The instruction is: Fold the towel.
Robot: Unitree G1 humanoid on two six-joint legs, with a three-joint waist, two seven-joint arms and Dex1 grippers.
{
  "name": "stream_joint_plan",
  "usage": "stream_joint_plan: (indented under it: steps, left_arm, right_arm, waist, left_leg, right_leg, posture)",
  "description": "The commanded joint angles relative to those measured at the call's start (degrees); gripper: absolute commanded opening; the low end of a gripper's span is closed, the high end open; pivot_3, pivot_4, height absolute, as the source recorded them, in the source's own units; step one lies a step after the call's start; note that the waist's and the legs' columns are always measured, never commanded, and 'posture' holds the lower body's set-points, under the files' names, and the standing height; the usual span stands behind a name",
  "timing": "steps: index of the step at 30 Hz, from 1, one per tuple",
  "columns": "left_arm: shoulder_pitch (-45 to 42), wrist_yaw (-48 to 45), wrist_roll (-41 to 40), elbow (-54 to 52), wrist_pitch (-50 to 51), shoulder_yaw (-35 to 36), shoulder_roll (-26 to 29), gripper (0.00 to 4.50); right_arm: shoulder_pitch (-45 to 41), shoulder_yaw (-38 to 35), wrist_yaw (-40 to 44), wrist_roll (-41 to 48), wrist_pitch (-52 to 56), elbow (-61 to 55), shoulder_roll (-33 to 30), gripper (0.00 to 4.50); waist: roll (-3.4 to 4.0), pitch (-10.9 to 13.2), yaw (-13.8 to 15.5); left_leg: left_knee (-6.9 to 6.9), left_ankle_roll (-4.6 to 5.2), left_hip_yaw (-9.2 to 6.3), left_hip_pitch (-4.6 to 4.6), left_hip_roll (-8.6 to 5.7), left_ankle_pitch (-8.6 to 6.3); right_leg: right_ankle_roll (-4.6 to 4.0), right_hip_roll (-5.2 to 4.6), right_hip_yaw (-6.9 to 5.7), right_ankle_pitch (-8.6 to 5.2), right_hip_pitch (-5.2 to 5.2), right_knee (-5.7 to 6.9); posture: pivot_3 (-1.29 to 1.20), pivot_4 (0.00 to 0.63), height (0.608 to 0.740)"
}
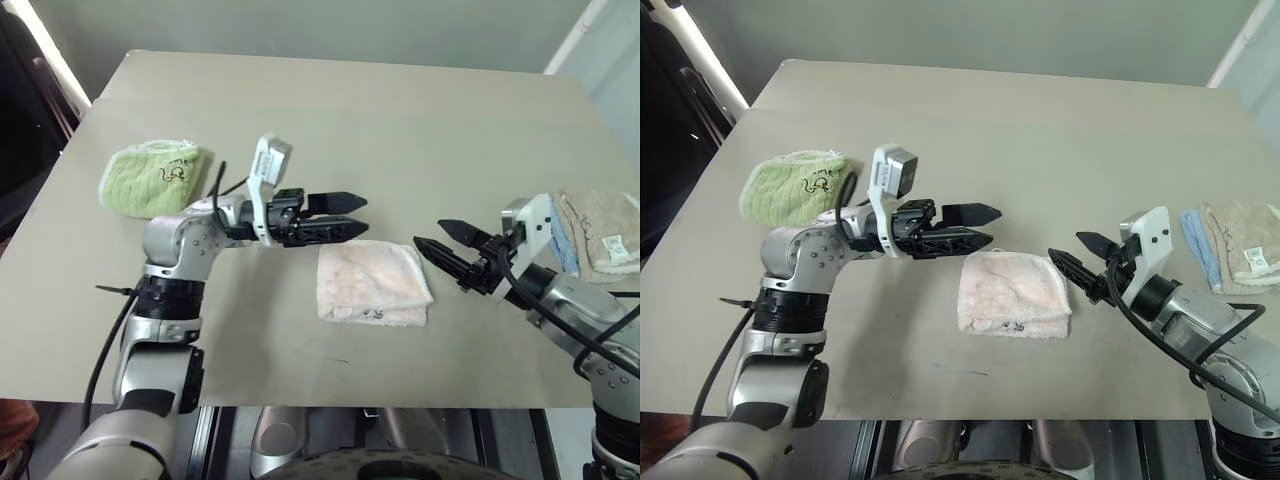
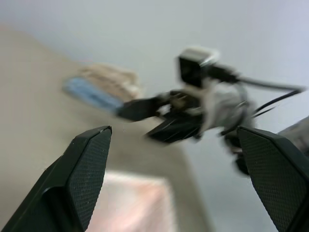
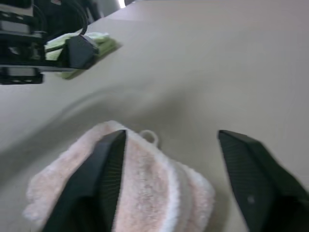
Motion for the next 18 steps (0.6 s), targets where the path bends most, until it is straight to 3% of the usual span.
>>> stream_joint_plan:
  steps: [1, 6, 11, 18]
  left_arm:
    - [0.4, 0.3, 0.9, 0.4, -3.8, 2.0, 1.1, 3.55]
    - [4.1, -2.1, 3.8, -0.3, -8.7, 0.1, 3.4, 1.76]
    - [8.1, -3.2, 10.2, -0.4, -18.1, -4.8, 2.5, 0.04]
    - [9.3, -1.9, 14.9, 3.5, -25.5, -8.1, -1.9, 0.04]
  right_arm:
    - [-1.7, 0.9, 1.6, 0.8, -1.5, -0.9, 0.0, 1.82]
    - [-3.5, 4.5, 3.0, -0.5, -2.2, 0.3, 0.6, 0.03]
    - [-5.4, 8.0, 4.0, -2.4, -3.5, 2.5, 1.7, 0.0]
    - [-5.9, 12.5, 4.5, -6.0, -4.8, 5.0, 3.6, 0.0]
  waist:
    - [0.0, 0.0, 0.0]
    - [0.01, 0.0, -0.1]
    - [0.01, 0.0, 0.0]
    - [0.02, 0.0, 0.0]
  left_leg:
    - [0.01, 0.01, 0.0, -0.02, 0.0, 0.01]
    - [0.01, 0.05, -0.01, -0.03, 0.0, 0.0]
    - [0.02, 0.09, -0.03, -0.09, 0.0, -0.03]
    - [0.05, 0.14, -0.04, -0.16, 0.0, -0.06]
  right_leg:
    - [-0.02, 0.0, 0.0, 0.0, 0.0, 0.0]
    - [-0.05, -0.01, 0.0, 0.01, -0.02, 0.0]
    - [-0.07, -0.01, 0.0, 0.01, -0.07, -0.01]
    - [-0.13, -0.02, -0.02, 0.05, -0.13, -0.02]
  posture:
    - [0.0, 0.15, 0.697]
    - [0.0, 0.15, 0.697]
    - [0.0, 0.15, 0.697]
    - [0.0, 0.15, 0.697]
